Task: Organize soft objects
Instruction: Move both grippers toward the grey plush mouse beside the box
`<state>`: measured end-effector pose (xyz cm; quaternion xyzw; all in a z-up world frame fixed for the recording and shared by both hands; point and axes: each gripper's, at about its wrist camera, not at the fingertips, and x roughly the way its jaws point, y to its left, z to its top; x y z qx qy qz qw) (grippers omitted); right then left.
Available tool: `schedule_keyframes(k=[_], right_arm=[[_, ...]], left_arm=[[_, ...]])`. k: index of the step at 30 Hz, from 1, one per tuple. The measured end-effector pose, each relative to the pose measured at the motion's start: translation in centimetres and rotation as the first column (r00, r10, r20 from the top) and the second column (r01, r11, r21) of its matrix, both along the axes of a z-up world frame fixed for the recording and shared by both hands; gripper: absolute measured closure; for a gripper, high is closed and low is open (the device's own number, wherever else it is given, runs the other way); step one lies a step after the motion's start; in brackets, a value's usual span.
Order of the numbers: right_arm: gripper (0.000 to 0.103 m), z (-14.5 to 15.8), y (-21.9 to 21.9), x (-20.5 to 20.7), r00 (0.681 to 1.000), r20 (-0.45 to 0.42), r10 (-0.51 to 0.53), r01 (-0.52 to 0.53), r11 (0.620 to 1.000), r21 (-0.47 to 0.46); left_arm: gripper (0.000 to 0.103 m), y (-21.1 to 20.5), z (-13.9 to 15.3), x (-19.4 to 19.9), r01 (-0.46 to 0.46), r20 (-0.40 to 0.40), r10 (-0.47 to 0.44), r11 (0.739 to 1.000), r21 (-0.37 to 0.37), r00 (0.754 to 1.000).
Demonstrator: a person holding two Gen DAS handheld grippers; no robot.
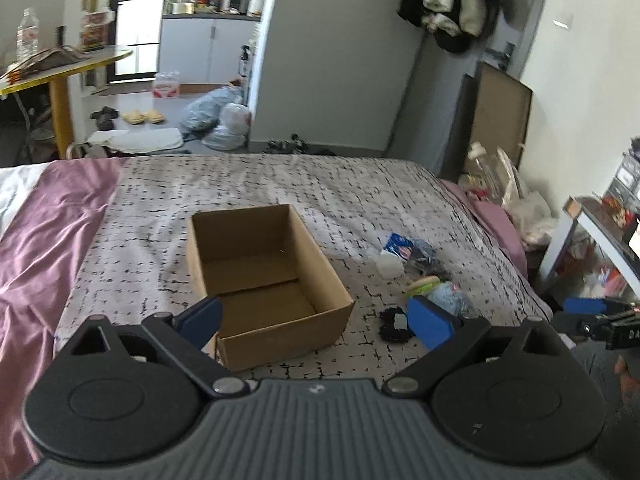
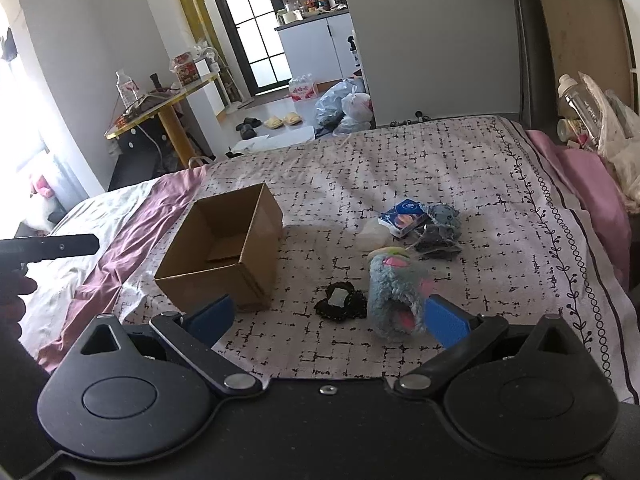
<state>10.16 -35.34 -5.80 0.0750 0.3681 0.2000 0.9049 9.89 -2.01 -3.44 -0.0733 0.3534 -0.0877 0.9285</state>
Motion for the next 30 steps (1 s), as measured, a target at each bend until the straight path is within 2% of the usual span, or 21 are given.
schedule_keyframes(k=[7, 9, 14, 17, 19, 25, 27, 30], right_arm=[[0.010, -1.0, -0.3, 1.3, 1.000, -0.020, -0.013, 0.013, 1.000, 0.004], [0.013, -1.3, -0.3, 1.7, 0.999, -0.032, -0.022, 0.022, 1.000, 0.003], [0.020, -2.1, -0.6, 2.5, 0.998, -0.057, -0.037, 0.037, 0.999, -0.008], [0.026, -2.7, -0.8, 3.0, 0.996, -0.073, -0.050, 0.049, 0.999, -0.015], [0.026, -3.1, -1.0, 3.5, 0.995, -0.083, -0.064, 0.063, 0.998, -0.013], [0.035, -4.3, -1.2, 4.7, 0.987, -0.118, -0.107, 0.106, 0.994, -0.019], [0.040, -4.7, -1.2, 5.1, 0.984, -0.135, -0.115, 0.114, 0.993, -0.021], [0.043, -5.5, -1.2, 5.7, 0.979, -0.156, -0.129, 0.125, 0.991, -0.035]], left_arm=[[0.007, -2.1, -0.3, 2.7, 0.133, -0.030, -0.132, 0.991, 0.024, 0.991], [0.012, -3.1, -0.4, 3.4, 0.165, -0.039, -0.162, 0.985, 0.060, 0.986], [0.026, -5.8, -1.5, 5.2, 0.263, -0.070, -0.255, 0.952, 0.155, 0.964], [0.029, -7.3, -2.3, 6.3, 0.304, -0.079, -0.294, 0.933, 0.191, 0.952], [0.030, -8.2, -2.9, 7.2, 0.331, -0.083, -0.320, 0.920, 0.209, 0.944], [0.032, -10.7, -4.8, 9.1, 0.394, -0.110, -0.379, 0.897, 0.202, 0.919], [0.035, -11.4, -5.3, 9.6, 0.409, -0.113, -0.394, 0.892, 0.193, 0.912], [0.040, -12.6, -6.4, 10.4, 0.441, -0.128, -0.424, 0.880, 0.175, 0.897]])
